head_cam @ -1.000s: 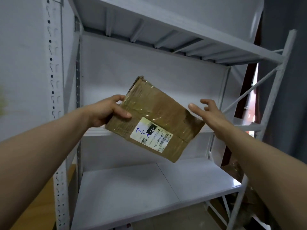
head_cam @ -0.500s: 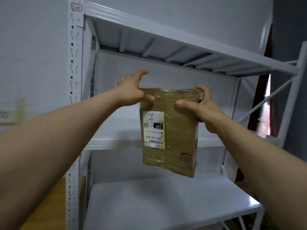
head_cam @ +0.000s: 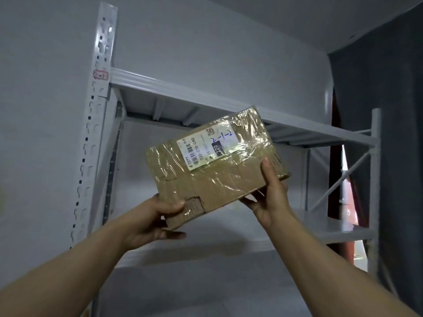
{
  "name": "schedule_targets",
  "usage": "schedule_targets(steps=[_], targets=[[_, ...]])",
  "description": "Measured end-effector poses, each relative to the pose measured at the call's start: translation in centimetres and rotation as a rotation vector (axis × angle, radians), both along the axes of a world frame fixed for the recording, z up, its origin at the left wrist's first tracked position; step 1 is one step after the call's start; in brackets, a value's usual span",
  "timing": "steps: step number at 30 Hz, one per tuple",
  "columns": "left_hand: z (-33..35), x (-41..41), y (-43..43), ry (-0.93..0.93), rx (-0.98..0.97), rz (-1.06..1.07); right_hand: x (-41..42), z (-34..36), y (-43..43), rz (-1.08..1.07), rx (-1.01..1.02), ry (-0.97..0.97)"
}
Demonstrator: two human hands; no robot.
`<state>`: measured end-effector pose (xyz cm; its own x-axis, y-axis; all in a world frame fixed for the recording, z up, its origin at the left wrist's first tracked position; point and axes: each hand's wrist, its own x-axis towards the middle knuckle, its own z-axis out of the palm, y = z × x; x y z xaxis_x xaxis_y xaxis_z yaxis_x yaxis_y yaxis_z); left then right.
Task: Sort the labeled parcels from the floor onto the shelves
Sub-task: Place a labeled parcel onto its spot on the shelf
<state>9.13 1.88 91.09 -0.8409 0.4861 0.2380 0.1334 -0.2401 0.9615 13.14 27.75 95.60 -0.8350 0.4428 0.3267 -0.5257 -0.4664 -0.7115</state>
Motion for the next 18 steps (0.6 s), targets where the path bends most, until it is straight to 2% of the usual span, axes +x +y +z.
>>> schedule_targets(steps=[3,7,9,13,18], targets=[[2.1,-0.3,-0.5,0.042,0.123,0.086,-0.5,0.9,-0.4,-0.024,0.076,0.026],[5.5,-0.2,-1.6,0.159,0.165,0.202,-1.1,2.6,-1.0,-0.136,0.163,0.06],[7.3,0.1,-1.7,0.234,0.182,0.255,-1.5,3.6,-1.2,-0.256,0.191,0.102],[11.1,0.3,-0.8,0.34,0.335,0.383,-1.8,5.9,-1.6,-0.544,0.391,0.178],[15.2,-1.0,1.6,0.451,0.439,0.504,-2.6,9.3,-1.0,-0.664,0.485,0.251]])
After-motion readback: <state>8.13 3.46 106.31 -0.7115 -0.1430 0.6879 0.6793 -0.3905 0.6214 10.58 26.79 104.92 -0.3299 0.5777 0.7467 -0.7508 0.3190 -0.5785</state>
